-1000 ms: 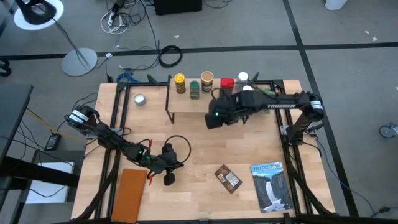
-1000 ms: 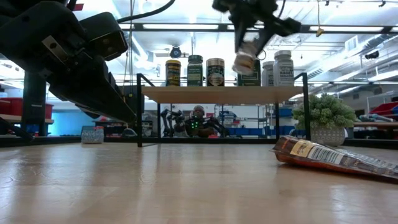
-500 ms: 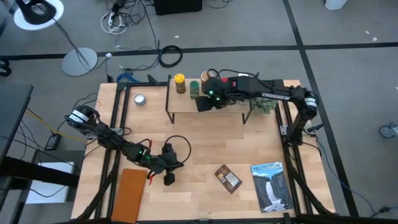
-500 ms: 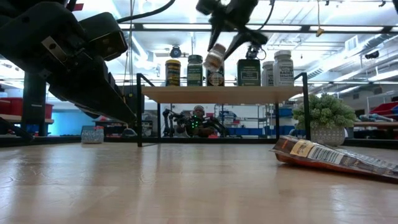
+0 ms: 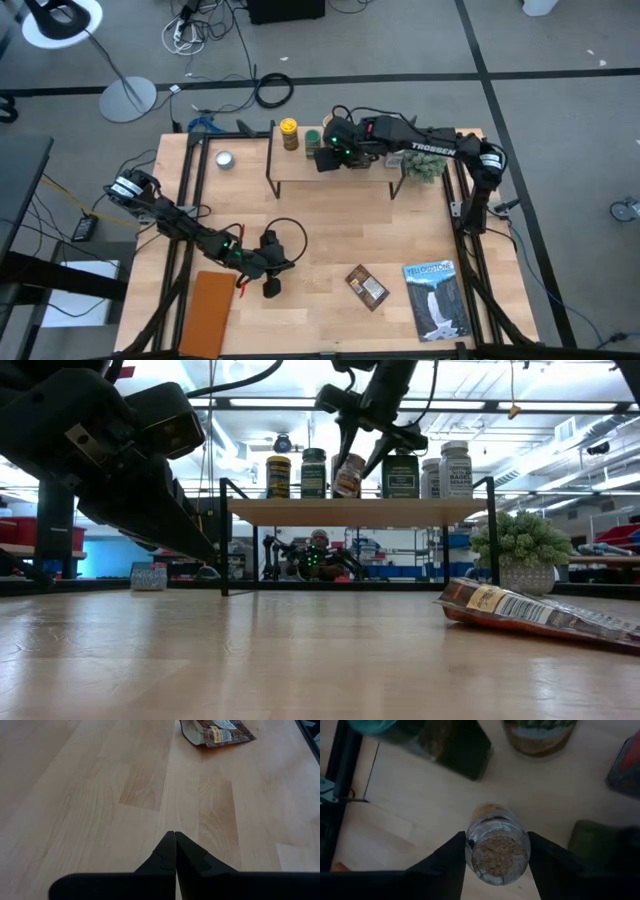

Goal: Shelf spices
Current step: Put the transparent seasoning bottle on the shelf, then put the brown seasoning bag on the shelf

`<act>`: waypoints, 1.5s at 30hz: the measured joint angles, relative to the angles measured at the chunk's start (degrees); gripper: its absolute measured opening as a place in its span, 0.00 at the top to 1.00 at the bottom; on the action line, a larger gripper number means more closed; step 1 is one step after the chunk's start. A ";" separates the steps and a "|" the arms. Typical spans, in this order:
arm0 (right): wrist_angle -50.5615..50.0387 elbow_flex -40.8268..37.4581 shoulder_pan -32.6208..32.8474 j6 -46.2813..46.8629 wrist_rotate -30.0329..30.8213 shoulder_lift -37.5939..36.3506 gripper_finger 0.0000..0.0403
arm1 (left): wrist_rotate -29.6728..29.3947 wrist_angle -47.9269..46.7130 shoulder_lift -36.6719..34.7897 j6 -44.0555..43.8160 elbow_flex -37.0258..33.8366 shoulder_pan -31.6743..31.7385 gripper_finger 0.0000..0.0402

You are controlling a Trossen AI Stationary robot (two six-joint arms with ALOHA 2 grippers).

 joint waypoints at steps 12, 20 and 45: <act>1.35 0.00 -1.75 -0.66 -0.04 0.20 0.48 | -0.02 0.22 0.00 0.00 0.00 0.01 0.99; 3.18 0.00 -1.75 -0.84 -0.37 -0.09 0.48 | -0.02 0.22 0.00 0.00 0.00 0.01 0.99; -24.72 -1.73 23.80 6.29 18.32 -13.01 0.53 | 0.01 0.13 0.00 -0.01 0.00 0.00 0.99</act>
